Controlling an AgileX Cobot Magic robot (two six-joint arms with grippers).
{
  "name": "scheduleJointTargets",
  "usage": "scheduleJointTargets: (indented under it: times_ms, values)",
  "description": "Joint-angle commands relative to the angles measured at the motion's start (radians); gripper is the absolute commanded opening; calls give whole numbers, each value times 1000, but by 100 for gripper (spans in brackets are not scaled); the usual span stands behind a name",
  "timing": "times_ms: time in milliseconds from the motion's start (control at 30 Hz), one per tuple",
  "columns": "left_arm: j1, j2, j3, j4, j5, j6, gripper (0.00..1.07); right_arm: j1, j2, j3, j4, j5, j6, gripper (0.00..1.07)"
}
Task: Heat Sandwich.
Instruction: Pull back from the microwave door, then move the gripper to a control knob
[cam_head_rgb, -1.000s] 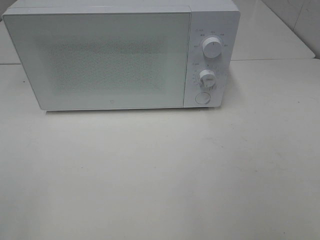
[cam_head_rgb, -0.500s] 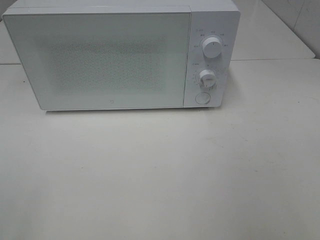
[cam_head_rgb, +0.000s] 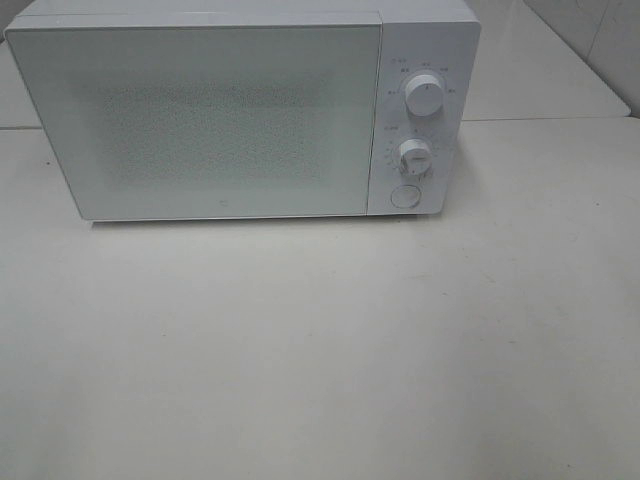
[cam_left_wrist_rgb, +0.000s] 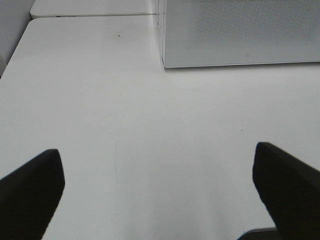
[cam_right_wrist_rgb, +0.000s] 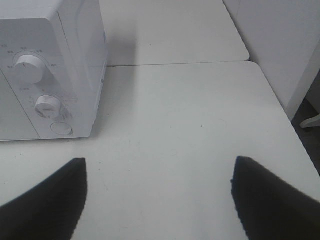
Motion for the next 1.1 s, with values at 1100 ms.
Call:
scheduleJointTargets:
  times_ms: [1100]
  values:
    - [3, -26, 2, 3, -9, -6, 97, -2, 508, 154, 47, -891, 7, 76]
